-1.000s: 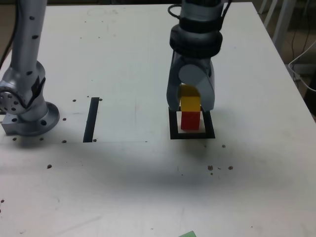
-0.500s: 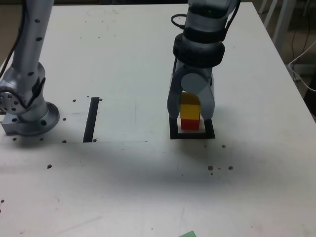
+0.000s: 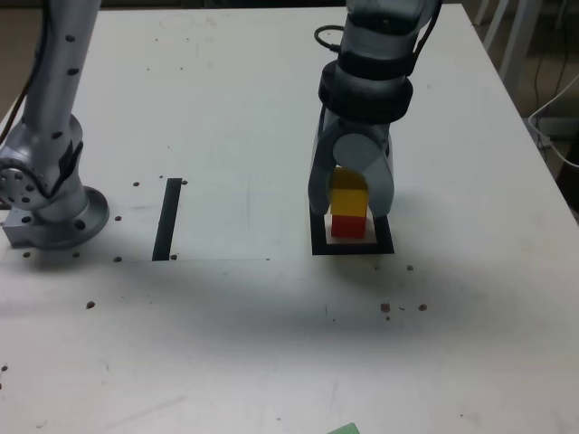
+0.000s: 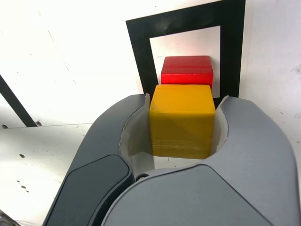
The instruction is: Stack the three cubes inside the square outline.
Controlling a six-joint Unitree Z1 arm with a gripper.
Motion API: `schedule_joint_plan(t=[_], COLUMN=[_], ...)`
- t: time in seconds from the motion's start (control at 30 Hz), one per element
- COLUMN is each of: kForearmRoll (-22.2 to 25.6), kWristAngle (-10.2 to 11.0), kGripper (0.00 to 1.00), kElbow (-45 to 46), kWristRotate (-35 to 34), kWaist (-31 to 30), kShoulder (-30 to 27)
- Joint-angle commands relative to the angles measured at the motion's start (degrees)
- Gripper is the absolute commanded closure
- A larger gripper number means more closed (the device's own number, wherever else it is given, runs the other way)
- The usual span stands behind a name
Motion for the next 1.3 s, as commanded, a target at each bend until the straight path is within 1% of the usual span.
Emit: schedule_joint_plan(t=[0.0, 0.03, 0.07, 0.17, 0.2, 0.23, 0.27, 0.33, 0.6, 0.87, 0.93, 1.03, 1.27], kForearmRoll=[-0.2, -0.2, -0.3, -0.5, -0.6, -0.6, -0.6, -0.7, -0.8, -1.2, -1.6, -2.2, -3.0], kWristAngle=[0.3, 0.3, 0.4, 0.5, 0.5, 0.5, 0.5, 0.6, 1.0, 3.6, 3.9, 4.0, 4.0], kGripper=[0.71, 0.65, 0.55, 0.22, 0.13, 0.06, 0.03, 0.01, 0.01, 0.01, 0.01, 0.01, 0.00], kElbow=[-0.1, -0.1, 0.0, 0.3, 0.5, 0.6, 0.7, 0.9, 2.2, 6.6, 7.9, 9.2, 9.7], kWristRotate=[0.0, 0.1, 0.1, 0.4, 0.4, 0.5, 0.5, 0.5, 0.4, -1.5, -1.7, -1.8, -2.1], kWaist=[0.2, 0.3, 0.3, 0.3, 0.3, 0.3, 0.3, 0.3, 0.3, -0.9, -2.4, -5.1, -13.6], kShoulder=[0.2, 0.2, 0.2, 0.2, 0.2, 0.2, 0.2, 0.2, -1.0, -8.2, -10.0, -11.4, -11.5])
